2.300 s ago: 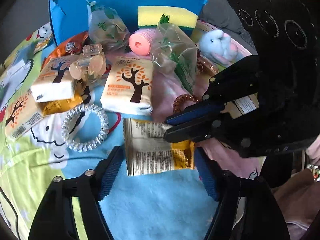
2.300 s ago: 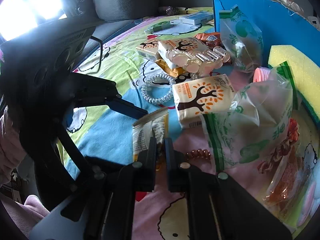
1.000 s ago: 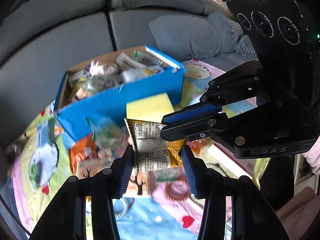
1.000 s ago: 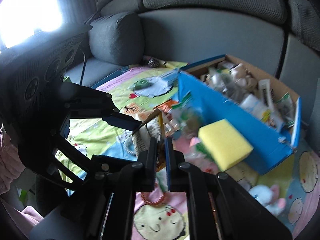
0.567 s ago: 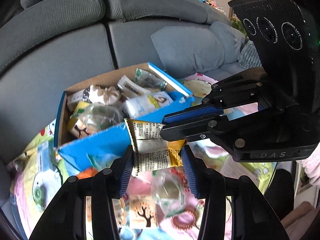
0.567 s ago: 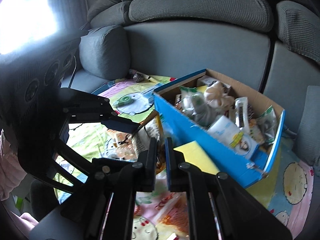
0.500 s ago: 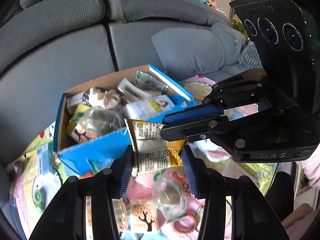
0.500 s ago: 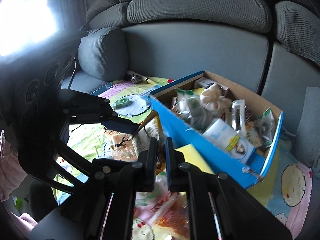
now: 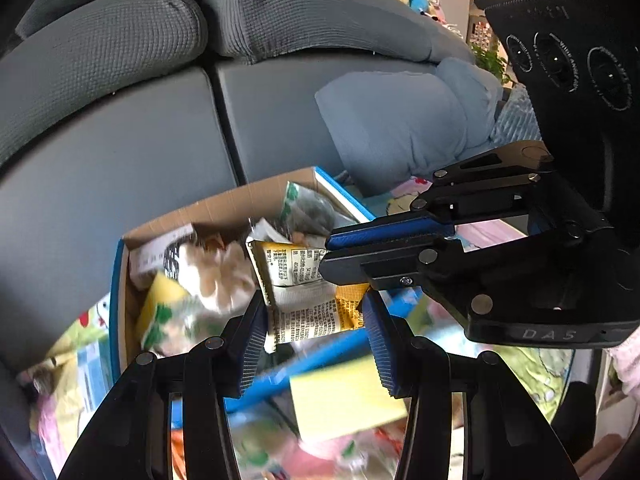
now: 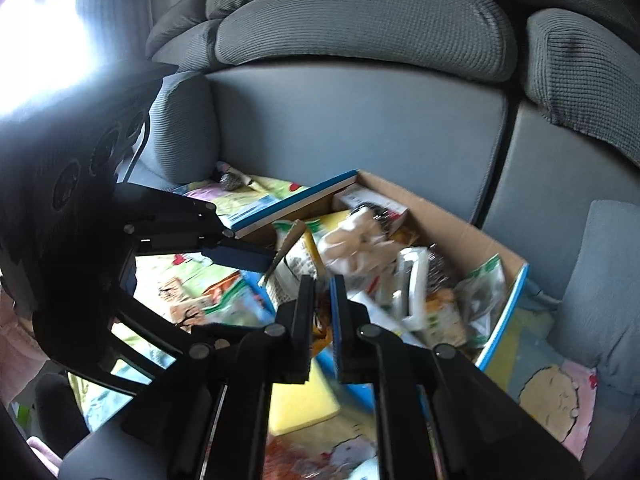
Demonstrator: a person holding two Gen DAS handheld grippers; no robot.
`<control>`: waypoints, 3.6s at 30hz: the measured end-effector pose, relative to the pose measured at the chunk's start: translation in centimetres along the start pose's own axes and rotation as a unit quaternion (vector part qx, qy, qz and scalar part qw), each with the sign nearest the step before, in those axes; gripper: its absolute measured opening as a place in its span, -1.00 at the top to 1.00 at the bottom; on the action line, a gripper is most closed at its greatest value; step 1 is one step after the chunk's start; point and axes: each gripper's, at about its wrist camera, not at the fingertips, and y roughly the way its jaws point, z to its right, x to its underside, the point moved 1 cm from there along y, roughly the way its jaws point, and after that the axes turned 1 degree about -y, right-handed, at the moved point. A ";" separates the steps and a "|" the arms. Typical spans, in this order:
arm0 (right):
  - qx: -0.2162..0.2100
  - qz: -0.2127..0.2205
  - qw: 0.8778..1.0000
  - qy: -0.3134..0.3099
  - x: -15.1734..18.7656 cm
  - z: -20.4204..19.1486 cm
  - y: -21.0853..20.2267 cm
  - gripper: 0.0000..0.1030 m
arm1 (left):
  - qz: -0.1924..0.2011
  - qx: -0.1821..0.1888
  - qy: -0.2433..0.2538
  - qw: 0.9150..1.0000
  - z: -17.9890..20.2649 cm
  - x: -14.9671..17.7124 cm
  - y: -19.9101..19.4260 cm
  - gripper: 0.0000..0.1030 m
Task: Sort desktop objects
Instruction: 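Carry the snack packet with the left gripper over the blue box, then lower the snack packet into the box and open the left gripper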
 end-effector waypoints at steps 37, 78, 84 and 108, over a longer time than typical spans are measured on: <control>0.007 -0.055 0.998 0.029 0.0 7.1 10.5 0.85 | -0.049 -0.022 -0.057 0.997 -5.3 -0.6 10.8 0.06; 0.026 -0.063 0.996 0.055 0.3 7.2 11.3 0.71 | -0.042 -0.020 -0.085 0.995 -5.3 -0.2 11.3 0.03; 0.028 -0.060 0.996 0.057 0.0 7.1 11.0 0.64 | -0.040 -0.028 -0.089 0.995 -4.9 -0.3 11.2 -0.03; 0.050 -0.036 0.996 0.070 -0.4 6.6 9.8 0.23 | -0.026 -0.049 -0.097 0.994 -4.0 -0.8 11.0 -0.43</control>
